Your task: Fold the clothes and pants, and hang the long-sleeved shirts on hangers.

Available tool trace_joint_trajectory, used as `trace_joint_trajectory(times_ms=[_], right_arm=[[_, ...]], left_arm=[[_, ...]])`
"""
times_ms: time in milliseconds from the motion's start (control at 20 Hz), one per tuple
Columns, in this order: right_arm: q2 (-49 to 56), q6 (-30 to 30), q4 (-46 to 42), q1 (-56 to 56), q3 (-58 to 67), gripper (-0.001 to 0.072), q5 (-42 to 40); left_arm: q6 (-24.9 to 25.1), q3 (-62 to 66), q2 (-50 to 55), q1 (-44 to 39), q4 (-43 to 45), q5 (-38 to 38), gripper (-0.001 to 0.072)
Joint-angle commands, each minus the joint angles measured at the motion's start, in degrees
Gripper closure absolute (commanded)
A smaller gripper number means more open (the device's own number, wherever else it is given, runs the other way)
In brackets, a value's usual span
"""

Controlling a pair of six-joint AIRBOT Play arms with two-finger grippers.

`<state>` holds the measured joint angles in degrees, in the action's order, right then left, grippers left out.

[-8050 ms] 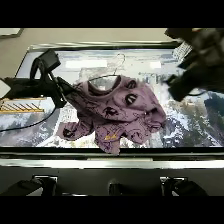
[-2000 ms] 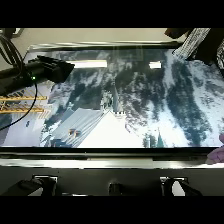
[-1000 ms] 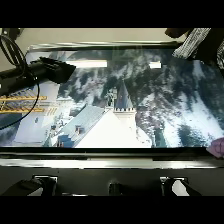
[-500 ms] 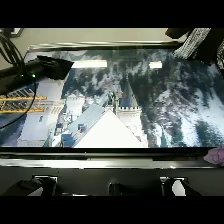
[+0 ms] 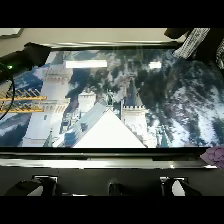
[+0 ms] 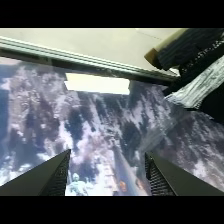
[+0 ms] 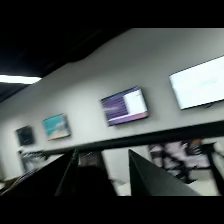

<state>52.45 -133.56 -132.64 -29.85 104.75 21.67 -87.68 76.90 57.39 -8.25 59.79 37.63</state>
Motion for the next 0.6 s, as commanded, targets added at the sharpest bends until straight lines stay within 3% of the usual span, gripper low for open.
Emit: trace_joint_trajectory(times_ms=[0,50,150,200,350,450,550], right_arm=[[6.8,27.9,24.1,17.0,0.0,0.0429,5.8],[9.2,34.9,26.9,24.1,0.0,0.0477,11.6],[13.3,40.7,28.1,35.3,0.0,0.0686,22.0],[15.3,41.2,28.3,39.8,0.0,0.0682,27.0],[19.8,46.7,31.4,46.2,-0.9,0.0683,42.2],[19.2,54.1,39.3,45.8,-5.9,0.0684,45.3],[16.5,55.8,43.5,44.0,-13.6,0.0685,45.5]], left_arm=[[-1.2,0.0,0.1,0.7,4.0,-0.2,0.0252],[-1.2,0.0,0.1,0.7,5.6,-0.2,0.0363],[-1.0,0.0,0.0,0.7,9.7,1.6,0.0611],[-1.0,0.0,-0.1,0.7,12.2,4.0,0.0684],[-1.0,-0.3,-0.2,0.7,20.1,15.2,0.0685],[-0.5,-2.9,-1.6,0.9,23.4,16.9,0.0687],[2.5,-7.8,-4.1,2.4,23.8,16.6,0.0688]])
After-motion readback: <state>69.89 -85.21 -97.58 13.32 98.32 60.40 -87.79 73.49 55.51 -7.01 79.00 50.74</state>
